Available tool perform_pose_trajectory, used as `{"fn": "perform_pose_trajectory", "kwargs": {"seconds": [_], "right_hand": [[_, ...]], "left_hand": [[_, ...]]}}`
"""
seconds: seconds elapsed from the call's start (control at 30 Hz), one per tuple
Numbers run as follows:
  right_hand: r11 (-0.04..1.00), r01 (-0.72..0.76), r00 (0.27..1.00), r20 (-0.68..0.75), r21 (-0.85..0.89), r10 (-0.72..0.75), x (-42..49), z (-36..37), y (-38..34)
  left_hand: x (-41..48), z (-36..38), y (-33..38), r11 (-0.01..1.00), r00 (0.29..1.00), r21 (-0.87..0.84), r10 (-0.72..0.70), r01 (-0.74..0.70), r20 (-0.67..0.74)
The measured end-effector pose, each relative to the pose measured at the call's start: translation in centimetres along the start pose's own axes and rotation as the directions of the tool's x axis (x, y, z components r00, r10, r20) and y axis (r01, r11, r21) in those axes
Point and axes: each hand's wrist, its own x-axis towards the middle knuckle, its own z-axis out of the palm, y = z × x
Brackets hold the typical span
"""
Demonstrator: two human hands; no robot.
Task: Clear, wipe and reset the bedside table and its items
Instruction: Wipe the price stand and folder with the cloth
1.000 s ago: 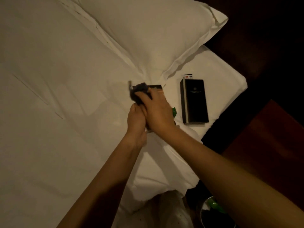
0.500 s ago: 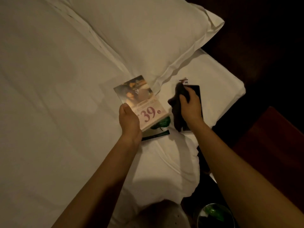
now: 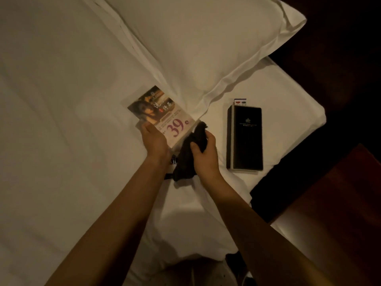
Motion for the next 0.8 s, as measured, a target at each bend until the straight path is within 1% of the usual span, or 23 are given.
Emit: {"fn": "perform_pose_trajectory", "kwargs": {"seconds": [0.07,0.1,0.17,0.23,0.3,0.33,0.4,0.47,0.5,0.53,0.6,0.63,0.67,0.73,0.77,0.8], "right_hand": [[0.989,0.078,0.996,0.045,-0.126,-0.073,0.3,-1.1,0.4],[0.979,0.110,0.994,0.034,-0.174,-0.106,0.6,-1.8,0.6],[0.967,0.126,0.990,-0.033,-0.220,-0.136,1.4,-3.4,0.9],[0.964,0.116,0.984,-0.104,-0.241,-0.145,2.0,-5.0,1.2],[0.958,0.109,0.981,-0.125,-0.264,-0.147,2.5,-6.1,1.7],[0.953,0.110,0.981,-0.124,-0.283,-0.150,2.6,-6.5,1.9],[0.941,0.118,0.979,-0.120,-0.319,-0.163,2.5,-6.8,2.4],[0.931,0.132,0.976,-0.120,-0.340,-0.183,2.2,-6.7,2.8],[0.927,0.140,0.974,-0.121,-0.349,-0.192,2.1,-6.7,2.9],[0.922,0.148,0.972,-0.121,-0.357,-0.203,2.1,-6.6,2.9],[0.909,0.175,0.967,-0.105,-0.379,-0.230,1.8,-6.3,3.1],[0.898,0.189,0.966,-0.089,-0.397,-0.243,1.8,-6.3,3.3],[0.885,0.201,0.966,-0.065,-0.421,-0.250,1.8,-6.2,3.6],[0.855,0.206,0.973,0.004,-0.475,-0.232,2.0,-6.2,4.3],[0.843,0.197,0.978,0.037,-0.500,-0.207,2.1,-6.1,4.6],[0.832,0.185,0.982,0.061,-0.523,-0.180,2.1,-5.7,5.0]], "left_hand": [[2.2,-1.8,0.5,0.961,0.982,0.242,0.159,-0.131,-0.100],[3.1,-2.9,0.7,0.918,0.967,0.365,0.218,-0.157,-0.131],[4.8,-5.1,0.7,0.828,0.961,0.542,0.246,-0.140,-0.128],[5.7,-6.9,0.8,0.704,0.977,0.699,0.209,-0.122,-0.040],[6.2,-7.7,0.9,0.572,0.979,0.807,0.200,-0.145,0.034],[6.1,-7.8,1.0,0.525,0.974,0.838,0.223,-0.152,0.037],[4.5,-7.7,0.9,0.437,0.947,0.881,0.320,-0.182,0.037],[2.2,-7.7,-0.4,0.375,0.922,0.890,0.372,-0.258,0.110],[1.0,-7.6,-1.4,0.351,0.928,0.893,0.335,-0.282,0.161],[-0.2,-7.5,-2.6,0.318,0.944,0.904,0.257,-0.285,0.207],[-1.7,-7.2,-4.9,0.246,0.965,0.933,0.051,-0.262,0.257],[-2.0,-7.1,-5.6,0.256,0.970,0.939,-0.024,-0.228,0.242],[-2.1,-7.0,-6.0,0.305,0.977,0.935,-0.056,-0.180,0.206],[-2.1,-6.7,-6.2,0.463,0.992,0.884,-0.064,-0.067,0.109],[-1.9,-6.4,-6.2,0.544,0.992,0.838,-0.080,-0.039,0.098],[-1.9,-6.2,-6.4,0.652,0.988,0.758,-0.103,-0.021,0.115]]}}
